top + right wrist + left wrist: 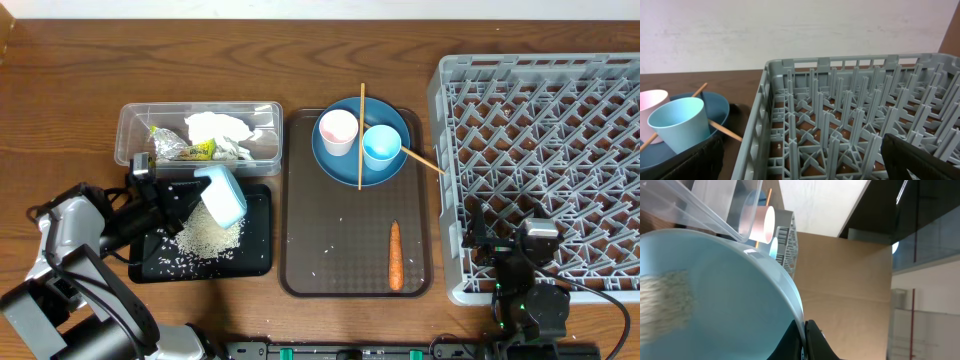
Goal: Sort waste into correct bins and load items into the dishwasher rack
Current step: 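Tip the bowl over the black tray to pour out the rice, then set the empty blue bowl back on the brown tray, release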
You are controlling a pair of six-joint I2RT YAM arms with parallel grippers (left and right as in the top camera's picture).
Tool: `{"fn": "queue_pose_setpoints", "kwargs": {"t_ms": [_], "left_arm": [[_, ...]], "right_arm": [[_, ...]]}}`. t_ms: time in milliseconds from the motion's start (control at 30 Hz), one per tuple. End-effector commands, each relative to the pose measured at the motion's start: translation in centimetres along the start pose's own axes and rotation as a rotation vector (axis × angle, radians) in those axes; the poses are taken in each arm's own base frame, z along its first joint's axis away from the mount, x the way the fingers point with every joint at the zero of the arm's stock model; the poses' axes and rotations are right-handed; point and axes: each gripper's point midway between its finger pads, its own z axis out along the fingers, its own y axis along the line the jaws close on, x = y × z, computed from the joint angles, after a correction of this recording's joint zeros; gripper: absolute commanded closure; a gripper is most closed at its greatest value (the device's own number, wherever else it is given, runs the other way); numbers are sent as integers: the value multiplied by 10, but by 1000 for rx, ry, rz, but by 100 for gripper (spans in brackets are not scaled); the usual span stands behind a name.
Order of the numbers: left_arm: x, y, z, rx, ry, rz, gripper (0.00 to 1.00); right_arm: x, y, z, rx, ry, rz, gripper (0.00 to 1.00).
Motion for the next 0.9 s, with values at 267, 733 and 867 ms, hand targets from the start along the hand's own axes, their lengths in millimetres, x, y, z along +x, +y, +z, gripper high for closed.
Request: {"fn": "queue_pose_setpoints", "kwargs": {"t_ms": [267, 733, 867], "left_arm": [[3, -9, -5, 37, -25, -8, 94], [5, 10, -3, -101, 22, 74, 94], [11, 10, 3, -225, 83, 142, 94]], "right_arm": [[1, -1, 0, 5, -1, -5, 1], [1, -1, 0, 5, -1, -5, 1], [1, -1, 0, 5, -1, -5, 1]]}}
